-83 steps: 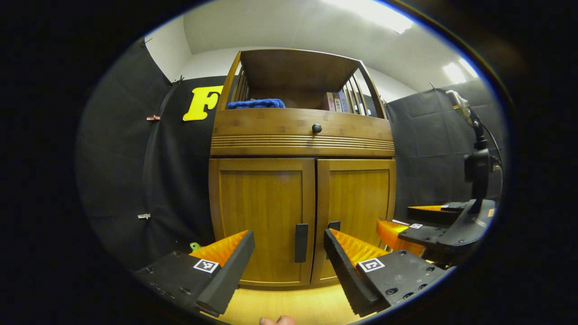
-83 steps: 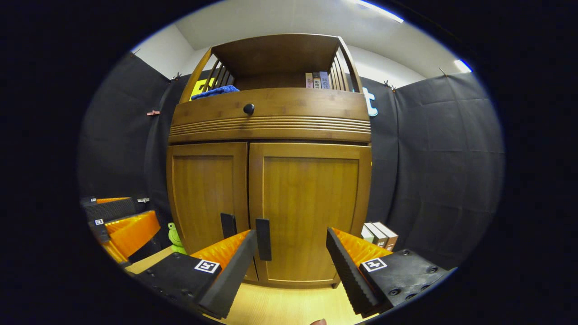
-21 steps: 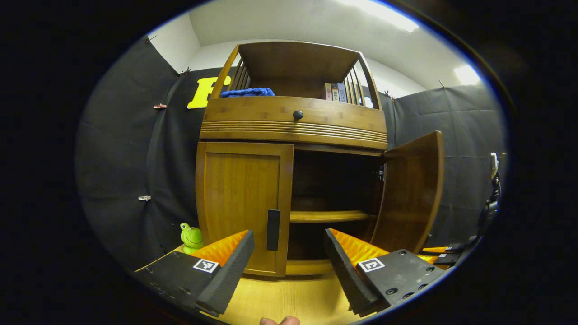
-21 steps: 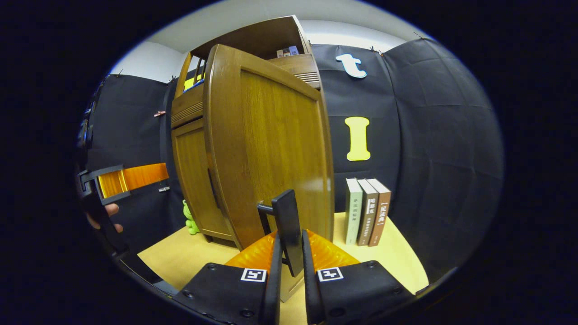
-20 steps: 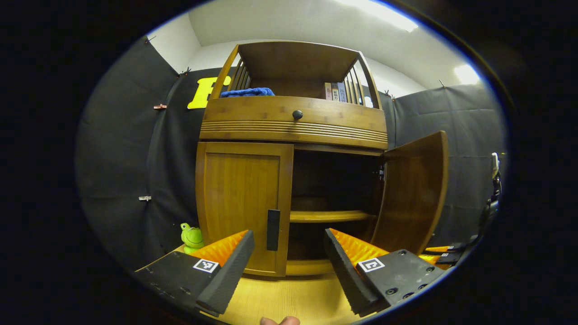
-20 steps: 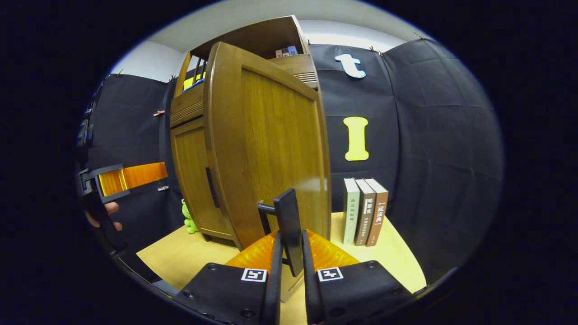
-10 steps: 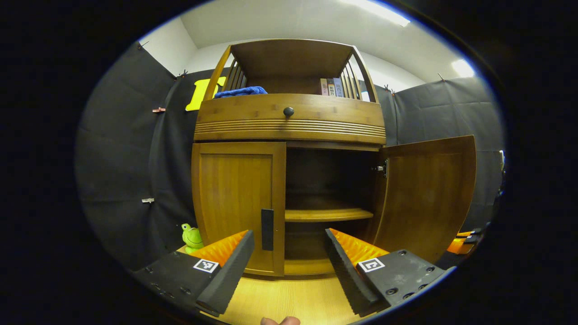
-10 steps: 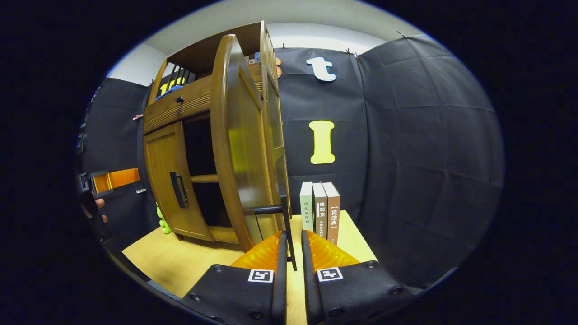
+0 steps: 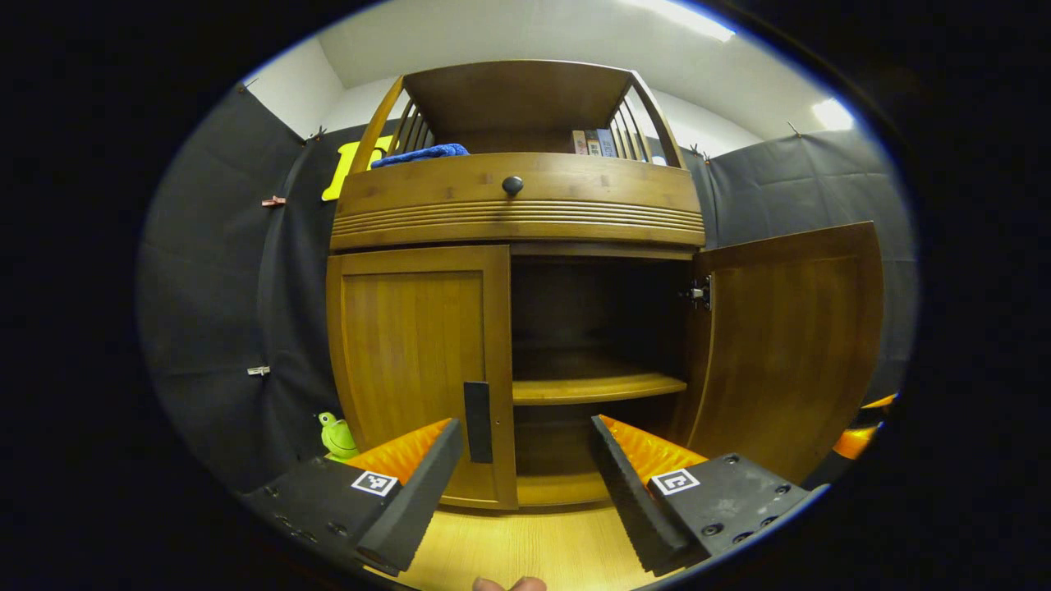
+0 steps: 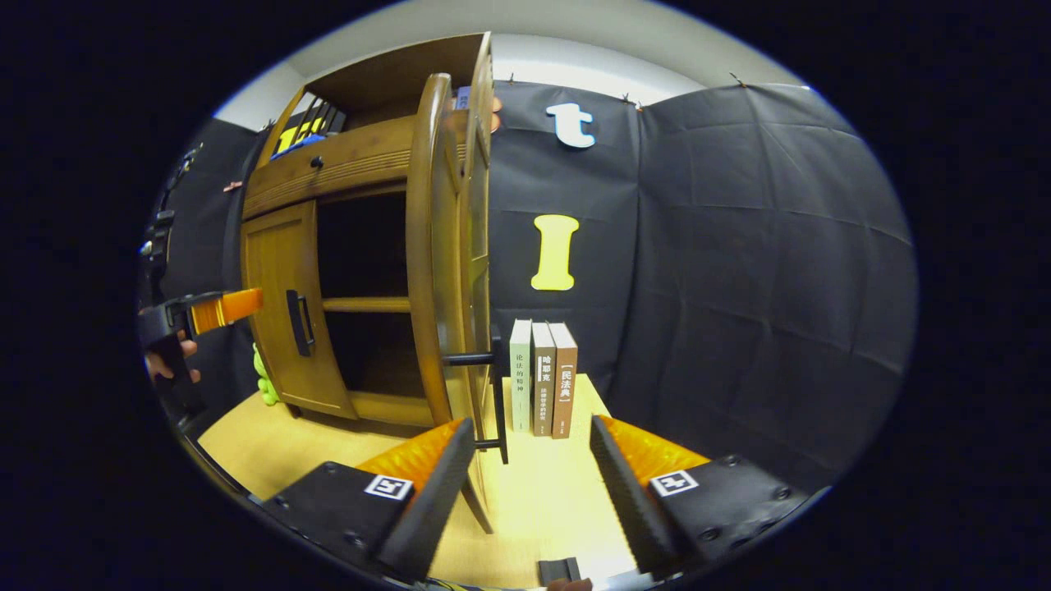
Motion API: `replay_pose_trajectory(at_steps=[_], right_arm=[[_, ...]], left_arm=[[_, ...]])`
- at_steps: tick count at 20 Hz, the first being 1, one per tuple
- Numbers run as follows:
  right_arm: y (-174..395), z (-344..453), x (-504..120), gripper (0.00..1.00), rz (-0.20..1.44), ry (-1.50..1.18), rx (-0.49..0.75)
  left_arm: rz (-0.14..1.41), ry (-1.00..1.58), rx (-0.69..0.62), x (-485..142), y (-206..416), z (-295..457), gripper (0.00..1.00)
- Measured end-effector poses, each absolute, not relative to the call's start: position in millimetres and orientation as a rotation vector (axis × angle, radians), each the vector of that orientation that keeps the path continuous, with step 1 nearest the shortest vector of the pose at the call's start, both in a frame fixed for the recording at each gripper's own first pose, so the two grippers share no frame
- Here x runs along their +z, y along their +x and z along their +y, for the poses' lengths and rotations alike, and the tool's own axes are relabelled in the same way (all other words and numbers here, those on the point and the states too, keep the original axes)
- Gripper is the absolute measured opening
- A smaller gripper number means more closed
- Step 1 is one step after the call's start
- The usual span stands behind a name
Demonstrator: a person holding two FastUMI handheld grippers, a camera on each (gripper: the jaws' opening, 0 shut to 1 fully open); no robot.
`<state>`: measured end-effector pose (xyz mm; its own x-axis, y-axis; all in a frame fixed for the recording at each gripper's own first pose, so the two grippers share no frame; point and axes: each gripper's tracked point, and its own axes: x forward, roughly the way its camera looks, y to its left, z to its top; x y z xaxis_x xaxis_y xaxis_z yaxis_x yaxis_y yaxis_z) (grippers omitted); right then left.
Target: Open the right door of the double-door shoe cabinet with the right hand, and open the left door with the left hand.
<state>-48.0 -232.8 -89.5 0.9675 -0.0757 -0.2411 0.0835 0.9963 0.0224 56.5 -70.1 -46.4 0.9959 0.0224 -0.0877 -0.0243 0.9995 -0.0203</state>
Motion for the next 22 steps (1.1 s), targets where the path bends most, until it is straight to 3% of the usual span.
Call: replay_pose_trajectory(at_steps=[1, 8, 15, 18, 22], right_arm=[[-51, -231, -86, 0.99, 0.233, 0.050, -0.089], [-84, -192, -31, 0.95, 0.114, 0.061, -0.148], [-89, -130, -20, 0.98, 0.103, 0.026, -0.086], [-85, -111, -20, 0.98, 0.102, 0.001, -0.072], [-84, -101, -24, 0.98, 0.109, -0.012, -0.083]], left_arm=[[0.085, -0.023, 0.023, -47, 62, -65, 0.95], [0.092, -0.014, 0.029, -62, 109, -33, 0.95], [0.146, -0.009, 0.011, -98, 157, -22, 0.94], [0.168, -0.009, -0.004, -113, 176, -23, 0.87], [0.208, -0.022, 0.016, -131, 193, -15, 0.68]])
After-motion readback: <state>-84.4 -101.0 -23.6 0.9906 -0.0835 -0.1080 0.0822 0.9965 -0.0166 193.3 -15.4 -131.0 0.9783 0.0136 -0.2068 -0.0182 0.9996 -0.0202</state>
